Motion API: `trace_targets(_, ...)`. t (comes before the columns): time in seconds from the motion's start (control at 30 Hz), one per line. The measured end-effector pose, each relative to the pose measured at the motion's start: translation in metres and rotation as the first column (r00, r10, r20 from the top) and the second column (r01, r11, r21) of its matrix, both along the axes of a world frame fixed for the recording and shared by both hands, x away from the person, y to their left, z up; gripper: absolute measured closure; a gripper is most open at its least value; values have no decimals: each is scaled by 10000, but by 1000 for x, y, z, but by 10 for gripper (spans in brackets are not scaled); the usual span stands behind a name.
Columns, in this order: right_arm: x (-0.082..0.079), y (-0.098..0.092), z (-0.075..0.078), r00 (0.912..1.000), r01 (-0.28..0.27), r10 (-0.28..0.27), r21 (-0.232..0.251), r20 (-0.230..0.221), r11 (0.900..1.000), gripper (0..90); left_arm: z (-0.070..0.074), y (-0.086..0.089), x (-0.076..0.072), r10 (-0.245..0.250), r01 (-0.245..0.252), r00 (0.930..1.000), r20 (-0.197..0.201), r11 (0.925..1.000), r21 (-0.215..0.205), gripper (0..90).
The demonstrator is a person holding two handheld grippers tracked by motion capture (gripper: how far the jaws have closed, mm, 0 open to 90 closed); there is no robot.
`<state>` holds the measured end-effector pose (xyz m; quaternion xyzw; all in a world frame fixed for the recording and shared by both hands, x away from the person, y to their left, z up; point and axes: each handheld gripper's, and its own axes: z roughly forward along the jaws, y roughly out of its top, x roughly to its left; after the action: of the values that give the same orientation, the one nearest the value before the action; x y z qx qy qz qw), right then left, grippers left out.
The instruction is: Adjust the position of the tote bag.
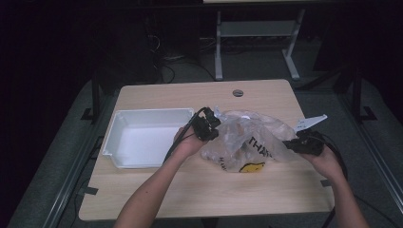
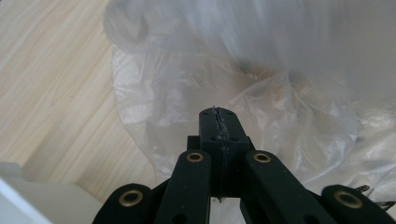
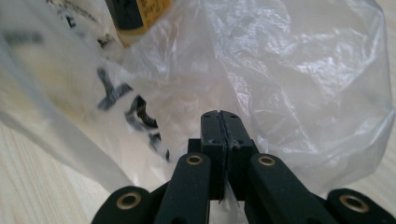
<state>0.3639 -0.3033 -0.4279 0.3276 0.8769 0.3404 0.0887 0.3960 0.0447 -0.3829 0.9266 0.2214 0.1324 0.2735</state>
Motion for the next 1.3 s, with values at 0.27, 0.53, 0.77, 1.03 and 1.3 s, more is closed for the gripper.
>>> trace_targets(0.27,-8,-2,6,9991,27,-37,239,415,9997,885,16,8,-12,-224,216,9997,-61,9942,-1058,900)
trace_targets(0.53,-18,2,10,9964,36,-74,454,846,9990,885,29,24,-27,-595,598,9982,68,9830,-1737,851)
trace_targets(0.77,-22,4,9,9954,76,-128,550,949,9985,884,40,39,-42,-931,959,9954,229,9653,-2431,786)
trace_targets(1.03,-25,4,8,9945,76,-139,605,1037,9981,883,53,46,-58,-1490,1530,9882,357,9458,-2863,653)
trace_targets(1.3,-25,5,8,9940,64,-132,632,1087,9980,882,65,54,-62,-1664,1667,9856,308,9233,-3460,600)
